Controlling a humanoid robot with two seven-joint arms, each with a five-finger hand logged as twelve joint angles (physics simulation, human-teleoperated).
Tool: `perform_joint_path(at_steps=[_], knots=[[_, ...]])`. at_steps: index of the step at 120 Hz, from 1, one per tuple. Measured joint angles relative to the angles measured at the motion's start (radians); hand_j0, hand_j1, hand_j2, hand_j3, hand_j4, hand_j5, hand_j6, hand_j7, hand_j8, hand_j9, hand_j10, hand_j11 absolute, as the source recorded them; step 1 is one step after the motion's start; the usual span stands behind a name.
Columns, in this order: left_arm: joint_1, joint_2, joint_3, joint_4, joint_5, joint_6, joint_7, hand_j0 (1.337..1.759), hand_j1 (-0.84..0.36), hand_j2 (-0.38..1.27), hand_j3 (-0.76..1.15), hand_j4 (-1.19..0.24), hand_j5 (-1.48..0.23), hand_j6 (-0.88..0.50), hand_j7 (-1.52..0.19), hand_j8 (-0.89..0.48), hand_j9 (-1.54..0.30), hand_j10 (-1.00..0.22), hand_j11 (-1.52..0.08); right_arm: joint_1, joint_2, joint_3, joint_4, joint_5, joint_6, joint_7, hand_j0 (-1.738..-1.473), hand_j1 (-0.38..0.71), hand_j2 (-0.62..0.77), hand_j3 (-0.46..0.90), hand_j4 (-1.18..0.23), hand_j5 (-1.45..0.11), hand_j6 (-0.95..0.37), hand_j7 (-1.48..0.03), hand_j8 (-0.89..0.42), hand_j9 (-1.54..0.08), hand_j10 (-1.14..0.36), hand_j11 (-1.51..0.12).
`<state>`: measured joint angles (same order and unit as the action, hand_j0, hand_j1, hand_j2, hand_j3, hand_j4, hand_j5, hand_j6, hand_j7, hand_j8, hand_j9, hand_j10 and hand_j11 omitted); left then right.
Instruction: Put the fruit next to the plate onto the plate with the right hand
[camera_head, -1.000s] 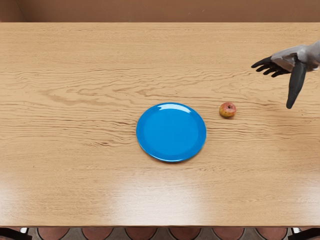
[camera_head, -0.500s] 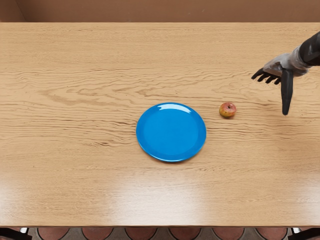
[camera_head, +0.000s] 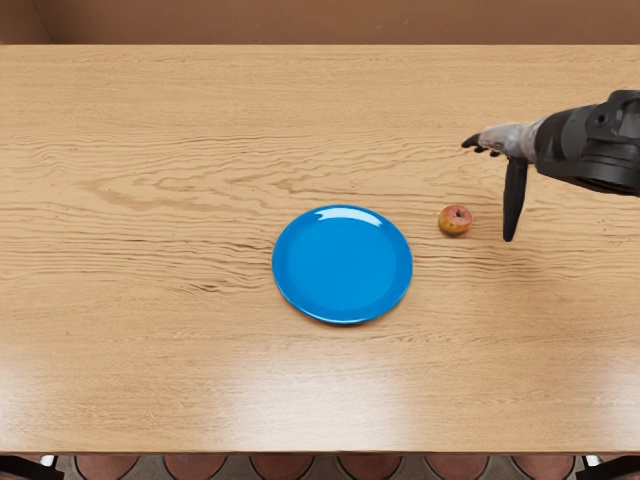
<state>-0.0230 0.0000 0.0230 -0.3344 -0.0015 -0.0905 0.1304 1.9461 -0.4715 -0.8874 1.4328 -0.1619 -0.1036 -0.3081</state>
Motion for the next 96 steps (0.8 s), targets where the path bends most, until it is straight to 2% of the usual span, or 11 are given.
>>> perform_joint_path(at_steps=[10, 20, 36, 66, 96], knots=[[0.0, 0.0, 0.0, 0.0, 0.0, 0.0, 0.0, 1.658, 0.35, 0.0, 0.0, 0.0, 0.0, 0.0, 0.0, 0.0, 0.0, 0.0, 0.0, 0.003, -0.005, 0.006, 0.05, 0.001, -0.049, -0.012, -1.658, -0.32, -0.01, 0.0, -0.03, -0.04, -0.03, -0.04, -0.03, -0.04, -0.03, -0.04], [0.0, 0.0, 0.0, 0.0, 0.0, 0.0, 0.0, 1.658, 0.35, 0.0, 0.0, 0.0, 0.0, 0.0, 0.0, 0.0, 0.0, 0.0, 0.0, 0.004, -0.008, 0.021, 0.092, 0.001, -0.074, -0.056, -1.658, -0.31, -0.01, 0.0, -0.03, -0.04, -0.03, -0.04, -0.03, -0.04, -0.03, -0.04], [0.0, 0.0, 0.0, 0.0, 0.0, 0.0, 0.0, 1.658, 0.35, 0.0, 0.0, 0.0, 0.0, 0.0, 0.0, 0.0, 0.0, 0.0, 0.0, 0.002, 0.005, 0.032, 0.119, 0.0, -0.135, -0.085, -1.658, -0.27, -0.01, 0.0, -0.07, -0.09, -0.07, -0.09, -0.07, -0.09, -0.07, -0.09], [0.0, 0.0, 0.0, 0.0, 0.0, 0.0, 0.0, 1.658, 0.35, 0.0, 0.0, 0.0, 0.0, 0.0, 0.0, 0.0, 0.0, 0.0, 0.0, -0.019, 0.076, 0.033, 0.083, -0.002, -0.201, -0.1, -1.658, -0.14, -0.03, 0.0, -0.18, -0.23, -0.18, -0.23, -0.18, -0.23, -0.18, -0.23], [0.0, 0.0, 0.0, 0.0, 0.0, 0.0, 0.0, 1.658, 0.35, 0.0, 0.0, 0.0, 0.0, 0.0, 0.0, 0.0, 0.0, 0.0, 0.0, -0.021, 0.145, 0.016, 0.064, -0.031, -0.229, -0.16, -1.658, -0.09, -0.04, 0.0, -0.22, -0.28, -0.22, -0.28, -0.22, -0.28, -0.22, -0.28]])
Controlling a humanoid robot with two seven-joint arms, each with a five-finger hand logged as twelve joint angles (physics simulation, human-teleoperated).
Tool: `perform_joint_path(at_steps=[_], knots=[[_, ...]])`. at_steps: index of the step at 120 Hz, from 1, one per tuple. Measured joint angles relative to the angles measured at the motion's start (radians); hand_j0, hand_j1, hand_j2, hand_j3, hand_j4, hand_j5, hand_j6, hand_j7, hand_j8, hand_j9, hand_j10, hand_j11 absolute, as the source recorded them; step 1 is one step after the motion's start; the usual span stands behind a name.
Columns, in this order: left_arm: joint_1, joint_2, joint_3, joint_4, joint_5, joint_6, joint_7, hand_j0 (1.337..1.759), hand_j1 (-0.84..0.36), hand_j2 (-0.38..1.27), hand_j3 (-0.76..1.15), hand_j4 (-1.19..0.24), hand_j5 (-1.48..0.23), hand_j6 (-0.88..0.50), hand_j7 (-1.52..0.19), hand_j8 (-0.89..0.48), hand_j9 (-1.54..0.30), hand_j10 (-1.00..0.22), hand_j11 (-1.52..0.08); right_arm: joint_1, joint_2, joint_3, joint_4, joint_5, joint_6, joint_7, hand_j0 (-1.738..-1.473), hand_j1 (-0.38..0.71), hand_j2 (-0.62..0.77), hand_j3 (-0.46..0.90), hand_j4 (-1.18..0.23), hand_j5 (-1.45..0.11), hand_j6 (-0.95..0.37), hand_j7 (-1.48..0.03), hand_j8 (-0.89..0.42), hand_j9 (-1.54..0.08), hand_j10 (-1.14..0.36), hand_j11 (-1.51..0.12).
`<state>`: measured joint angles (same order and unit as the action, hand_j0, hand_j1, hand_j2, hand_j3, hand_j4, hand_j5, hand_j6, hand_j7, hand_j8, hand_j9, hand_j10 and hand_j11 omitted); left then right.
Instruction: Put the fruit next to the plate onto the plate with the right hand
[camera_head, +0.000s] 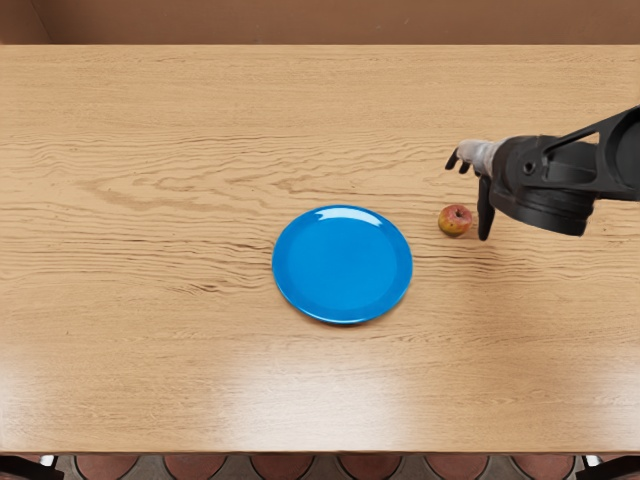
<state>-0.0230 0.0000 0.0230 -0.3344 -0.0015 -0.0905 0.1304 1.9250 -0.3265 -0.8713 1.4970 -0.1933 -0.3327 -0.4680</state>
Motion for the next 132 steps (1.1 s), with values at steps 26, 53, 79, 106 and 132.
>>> perform_joint_path(at_steps=[26, 53, 79, 106, 132], knots=[[0.0, 0.0, 0.0, 0.0, 0.0, 0.0, 0.0, 1.658, 0.35, 0.0, 0.0, 0.0, 0.0, 0.0, 0.0, 0.0, 0.0, 0.0, 0.0, -0.049, 0.058, -0.004, -0.006, -0.011, -0.135, -0.016, -1.658, -0.08, -0.04, 0.0, -0.23, -0.29, -0.23, -0.29, -0.23, -0.29, -0.23, -0.29], [0.0, 0.0, 0.0, 0.0, 0.0, 0.0, 0.0, 1.658, 0.35, 0.0, 0.0, 0.0, 0.0, 0.0, 0.0, 0.0, 0.0, 0.0, 0.0, -0.106, 0.097, -0.003, -0.014, -0.015, -0.207, -0.018, -1.658, -0.06, -0.05, 0.0, -0.24, -0.31, -0.24, -0.31, -0.24, -0.31, -0.24, -0.31], [0.0, 0.0, 0.0, 0.0, 0.0, 0.0, 0.0, 1.658, 0.35, 0.0, 0.0, 0.0, 0.0, 0.0, 0.0, 0.0, 0.0, 0.0, 0.0, -0.159, 0.103, -0.005, -0.088, -0.04, -0.218, -0.018, -1.658, -0.05, -0.05, 0.0, -0.25, -0.32, -0.25, -0.32, -0.25, -0.32, -0.25, -0.32], [0.0, 0.0, 0.0, 0.0, 0.0, 0.0, 0.0, 1.658, 0.35, 0.0, 0.0, 0.0, 0.0, 0.0, 0.0, 0.0, 0.0, 0.0, 0.0, -0.237, 0.142, 0.0, -0.162, -0.069, -0.259, -0.018, -1.658, -0.05, -0.05, 0.0, -0.25, -0.33, -0.25, -0.33, -0.25, -0.33, -0.25, -0.33], [0.0, 0.0, 0.0, 0.0, 0.0, 0.0, 0.0, 1.658, 0.35, 0.0, 0.0, 0.0, 0.0, 0.0, 0.0, 0.0, 0.0, 0.0, 0.0, -0.254, 0.162, 0.003, -0.172, -0.073, -0.275, -0.018, -1.658, -0.05, -0.05, 0.0, -0.25, -0.33, -0.25, -0.33, -0.25, -0.33, -0.25, -0.33]])
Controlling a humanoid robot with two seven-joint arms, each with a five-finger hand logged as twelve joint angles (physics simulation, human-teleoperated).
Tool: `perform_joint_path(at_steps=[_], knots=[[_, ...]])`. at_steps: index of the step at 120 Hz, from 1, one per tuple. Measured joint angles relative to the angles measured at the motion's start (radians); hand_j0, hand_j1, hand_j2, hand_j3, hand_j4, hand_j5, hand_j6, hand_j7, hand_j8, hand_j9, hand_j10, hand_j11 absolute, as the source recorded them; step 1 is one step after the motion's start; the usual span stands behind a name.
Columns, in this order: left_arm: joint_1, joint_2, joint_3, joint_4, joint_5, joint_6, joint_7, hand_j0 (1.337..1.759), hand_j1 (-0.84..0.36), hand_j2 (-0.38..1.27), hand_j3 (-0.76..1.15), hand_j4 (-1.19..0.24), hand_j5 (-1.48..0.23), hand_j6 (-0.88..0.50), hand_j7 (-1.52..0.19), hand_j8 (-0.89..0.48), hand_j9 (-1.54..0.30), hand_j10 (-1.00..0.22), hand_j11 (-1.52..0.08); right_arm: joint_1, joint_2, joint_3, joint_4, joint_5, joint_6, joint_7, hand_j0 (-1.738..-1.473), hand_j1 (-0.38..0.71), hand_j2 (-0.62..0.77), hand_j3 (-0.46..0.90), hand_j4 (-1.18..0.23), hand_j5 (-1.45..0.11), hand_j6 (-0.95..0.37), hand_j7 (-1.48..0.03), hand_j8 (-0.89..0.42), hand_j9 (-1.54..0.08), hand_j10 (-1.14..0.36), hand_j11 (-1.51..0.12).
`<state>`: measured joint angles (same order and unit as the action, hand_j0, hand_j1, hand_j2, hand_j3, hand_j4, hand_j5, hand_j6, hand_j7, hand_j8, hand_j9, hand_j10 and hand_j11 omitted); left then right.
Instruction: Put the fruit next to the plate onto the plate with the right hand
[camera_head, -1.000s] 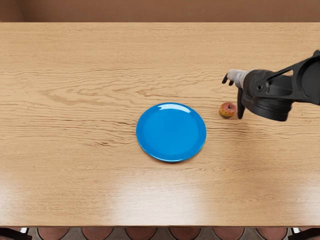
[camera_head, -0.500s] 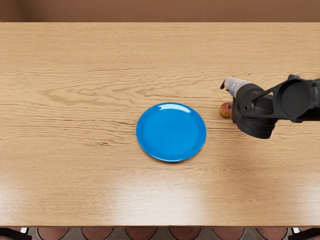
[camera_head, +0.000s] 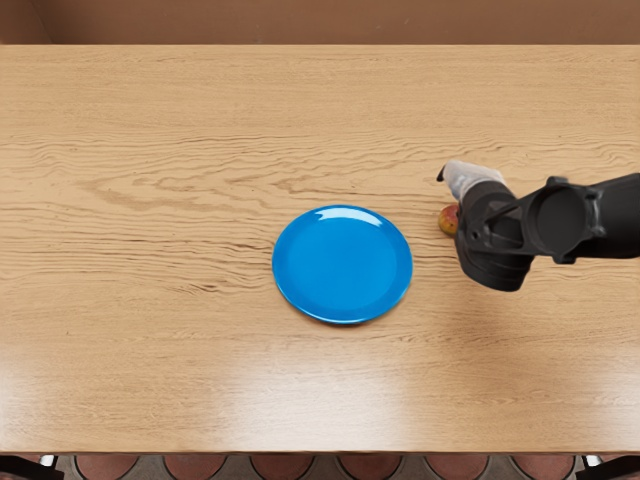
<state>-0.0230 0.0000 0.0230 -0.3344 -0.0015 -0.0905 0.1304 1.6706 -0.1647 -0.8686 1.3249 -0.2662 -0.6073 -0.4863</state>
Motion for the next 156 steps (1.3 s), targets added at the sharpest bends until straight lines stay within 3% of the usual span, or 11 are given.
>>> perform_joint_path(at_steps=[65, 105, 156], knots=[[0.0, 0.0, 0.0, 0.0, 0.0, 0.0, 0.0, 1.658, 0.35, 0.0, 0.0, 0.0, 0.0, 0.0, 0.0, 0.0, 0.0, 0.0, 0.0, -0.044, 0.029, -0.003, -0.022, -0.001, -0.004, 0.0, -1.658, -0.04, -0.05, 0.0, -0.26, -0.34, -0.26, -0.34, -0.26, -0.34, -0.26, -0.34], [0.0, 0.0, 0.0, 0.0, 0.0, 0.0, 0.0, 1.658, 0.35, 0.0, 0.0, 0.0, 0.0, 0.0, 0.0, 0.0, 0.0, 0.0, 0.0, -0.097, 0.035, 0.0, -0.123, -0.001, -0.004, 0.001, -1.658, -0.02, -0.05, 0.0, -0.27, -0.36, -0.28, -0.36, -0.27, -0.36, -0.27, -0.36], [0.0, 0.0, 0.0, 0.0, 0.0, 0.0, 0.0, 1.658, 0.35, 0.0, 0.0, 0.0, 0.0, 0.0, 0.0, 0.0, 0.0, 0.0, 0.0, -0.105, 0.04, 0.031, -0.14, -0.001, -0.004, 0.0, -1.658, 0.05, -0.07, 0.0, -0.33, -0.43, -0.33, -0.43, -0.33, -0.43, -0.33, -0.43]])
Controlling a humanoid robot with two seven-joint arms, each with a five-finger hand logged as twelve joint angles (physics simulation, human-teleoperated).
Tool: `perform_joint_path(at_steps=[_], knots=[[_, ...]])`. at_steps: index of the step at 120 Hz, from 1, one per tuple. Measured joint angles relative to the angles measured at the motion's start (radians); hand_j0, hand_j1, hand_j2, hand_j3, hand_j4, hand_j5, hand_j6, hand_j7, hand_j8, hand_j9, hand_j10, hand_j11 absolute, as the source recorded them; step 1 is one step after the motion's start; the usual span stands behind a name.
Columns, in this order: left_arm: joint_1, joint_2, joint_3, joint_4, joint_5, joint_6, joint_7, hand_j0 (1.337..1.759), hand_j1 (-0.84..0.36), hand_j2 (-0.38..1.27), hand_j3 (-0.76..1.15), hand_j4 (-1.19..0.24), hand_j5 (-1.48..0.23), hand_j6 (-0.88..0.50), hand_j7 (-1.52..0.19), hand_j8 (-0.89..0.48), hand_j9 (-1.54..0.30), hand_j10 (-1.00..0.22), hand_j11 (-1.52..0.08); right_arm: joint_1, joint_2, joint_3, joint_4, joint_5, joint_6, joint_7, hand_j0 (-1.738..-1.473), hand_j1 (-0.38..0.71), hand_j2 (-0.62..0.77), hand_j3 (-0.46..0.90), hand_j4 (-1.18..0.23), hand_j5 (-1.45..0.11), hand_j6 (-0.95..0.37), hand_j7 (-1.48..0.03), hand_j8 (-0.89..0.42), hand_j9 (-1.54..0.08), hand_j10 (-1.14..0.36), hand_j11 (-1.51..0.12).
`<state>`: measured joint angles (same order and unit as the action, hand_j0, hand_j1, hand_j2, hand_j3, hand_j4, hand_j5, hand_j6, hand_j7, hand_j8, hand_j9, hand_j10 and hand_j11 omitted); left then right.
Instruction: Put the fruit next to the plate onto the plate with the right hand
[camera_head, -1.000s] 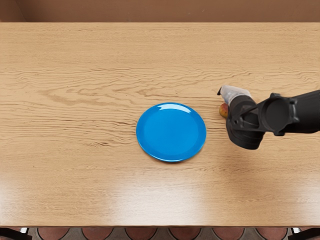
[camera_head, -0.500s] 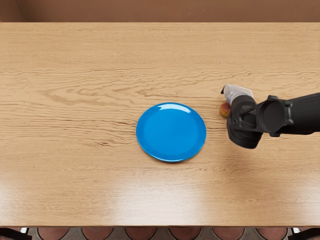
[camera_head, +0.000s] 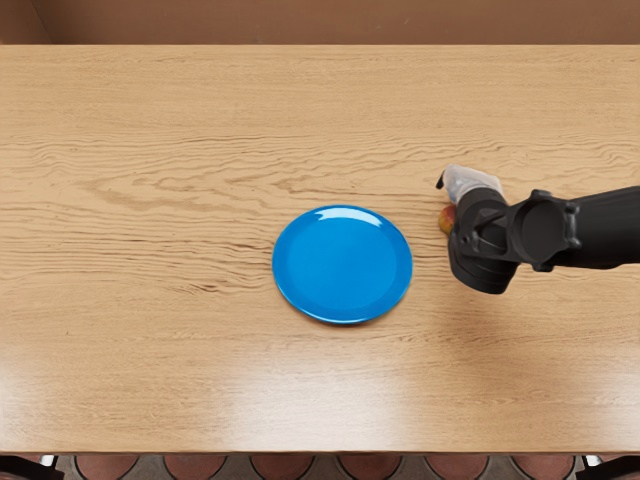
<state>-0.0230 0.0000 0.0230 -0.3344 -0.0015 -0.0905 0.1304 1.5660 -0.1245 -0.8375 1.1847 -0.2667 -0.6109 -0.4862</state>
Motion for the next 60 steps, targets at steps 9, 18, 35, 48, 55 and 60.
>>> perform_joint_path(at_steps=[9, 18, 35, 48, 55, 60], knots=[[0.0, 0.0, 0.0, 0.0, 0.0, 0.0, 0.0, 1.658, 0.35, 0.0, 0.0, 0.0, 0.0, 0.0, 0.0, 0.0, 0.0, 0.0, 0.0, -0.001, 0.004, 0.001, 0.0, 0.0, 0.0, -0.001, -1.658, 0.07, -0.07, 0.0, -0.35, -0.45, -0.35, -0.45, -0.35, -0.45, -0.35, -0.45], [0.0, 0.0, 0.0, 0.0, 0.0, 0.0, 0.0, 1.658, 0.35, 0.0, 0.0, 0.0, 0.0, 0.0, 0.0, 0.0, 0.0, 0.0, 0.0, 0.001, 0.021, 0.002, 0.0, 0.0, 0.0, -0.013, -1.658, 0.1, -0.07, 0.0, -0.37, -0.49, -0.37, -0.49, -0.37, -0.49, -0.37, -0.49], [0.0, 0.0, 0.0, 0.0, 0.0, 0.0, 0.0, 1.658, 0.35, 0.0, 0.0, 0.0, 0.0, 0.0, 0.0, 0.0, 0.0, 0.0, 0.0, 0.0, 0.034, 0.002, 0.001, 0.0, 0.0, -0.023, -1.658, 0.14, -0.08, 0.0, -0.41, -0.54, -0.41, -0.54, -0.41, -0.54, -0.41, -0.54], [0.0, 0.0, 0.0, 0.0, 0.0, 0.0, 0.0, 1.658, 0.35, 0.0, 0.0, 0.0, 0.0, 0.0, 0.0, 0.0, 0.0, 0.0, 0.0, 0.0, 0.037, 0.002, 0.001, 0.0, 0.0, -0.025, -1.658, 0.19, -0.09, 0.0, -0.45, -0.59, -0.45, -0.59, -0.45, -0.59, -0.45, -0.59], [0.0, 0.0, 0.0, 0.0, 0.0, 0.0, 0.0, 1.658, 0.35, 0.0, 0.0, 0.0, 0.0, 0.0, 0.0, 0.0, 0.0, 0.0, 0.0, -0.001, 0.037, 0.001, 0.001, 0.0, 0.0, -0.026, -1.658, 0.22, -0.07, 0.0, -0.48, -0.62, -0.48, -0.62, -0.44, -0.62, -0.48, -0.62], [0.0, 0.0, 0.0, 0.0, 0.0, 0.0, 0.0, 1.658, 0.35, 0.0, 0.0, 0.0, 0.0, 0.0, 0.0, 0.0, 0.0, 0.0, 0.0, -0.001, 0.037, 0.001, 0.001, -0.001, 0.0, -0.026, -1.658, 0.24, -0.04, 0.0, -0.5, -0.64, -0.5, -0.64, -0.43, -0.64, -0.5, -0.64]])
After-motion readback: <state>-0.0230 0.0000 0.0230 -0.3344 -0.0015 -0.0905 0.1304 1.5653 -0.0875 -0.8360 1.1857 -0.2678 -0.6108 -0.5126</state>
